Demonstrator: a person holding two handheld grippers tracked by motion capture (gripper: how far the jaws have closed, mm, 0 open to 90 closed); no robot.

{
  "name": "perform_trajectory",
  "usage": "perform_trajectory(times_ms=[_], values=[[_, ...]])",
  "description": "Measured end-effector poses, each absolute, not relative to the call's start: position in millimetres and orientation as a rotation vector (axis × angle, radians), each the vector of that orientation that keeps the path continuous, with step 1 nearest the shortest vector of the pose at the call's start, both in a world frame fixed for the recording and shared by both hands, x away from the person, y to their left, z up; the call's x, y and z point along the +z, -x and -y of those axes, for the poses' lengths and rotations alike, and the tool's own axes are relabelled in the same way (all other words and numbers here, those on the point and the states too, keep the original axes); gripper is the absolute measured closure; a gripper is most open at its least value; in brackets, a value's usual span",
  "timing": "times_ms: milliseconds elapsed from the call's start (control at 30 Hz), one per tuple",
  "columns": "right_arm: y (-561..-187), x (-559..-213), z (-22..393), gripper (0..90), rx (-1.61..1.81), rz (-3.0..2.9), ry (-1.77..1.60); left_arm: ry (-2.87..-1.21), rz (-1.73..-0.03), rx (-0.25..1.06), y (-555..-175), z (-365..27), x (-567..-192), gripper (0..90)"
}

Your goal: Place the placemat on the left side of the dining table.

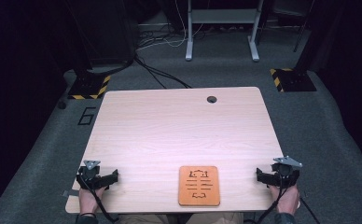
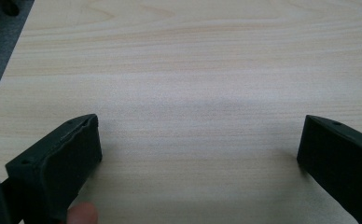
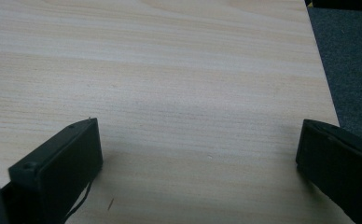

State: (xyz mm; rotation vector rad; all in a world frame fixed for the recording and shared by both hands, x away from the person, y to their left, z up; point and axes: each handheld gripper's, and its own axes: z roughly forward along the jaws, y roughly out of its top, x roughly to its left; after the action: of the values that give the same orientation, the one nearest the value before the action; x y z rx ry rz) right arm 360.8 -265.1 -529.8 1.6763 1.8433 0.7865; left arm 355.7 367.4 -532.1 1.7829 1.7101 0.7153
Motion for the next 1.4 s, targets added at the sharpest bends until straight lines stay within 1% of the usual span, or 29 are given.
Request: perform_trajectory(times_ms=[800,933,1233,1400], values=[[-365,-527,265,0.0,0.795,-1.89,-1.674,-1.783,-1.711,0.711,-356,-366,-532,0.0],[-359,-525,265,0.0,0.845,-1.884,-1.695,-1.789,-1.709,0.706,-356,-366,-532,0.0],[-347,-516,251,0.0,0.89,-1.926,-1.669,-1.78,-1.712,0.703,-356,-366,-532,0.0],[-342,-510,234,0.0,0.953,-1.943,-1.649,-1.782,-1.713,0.703,-356,-366,-532,0.0]])
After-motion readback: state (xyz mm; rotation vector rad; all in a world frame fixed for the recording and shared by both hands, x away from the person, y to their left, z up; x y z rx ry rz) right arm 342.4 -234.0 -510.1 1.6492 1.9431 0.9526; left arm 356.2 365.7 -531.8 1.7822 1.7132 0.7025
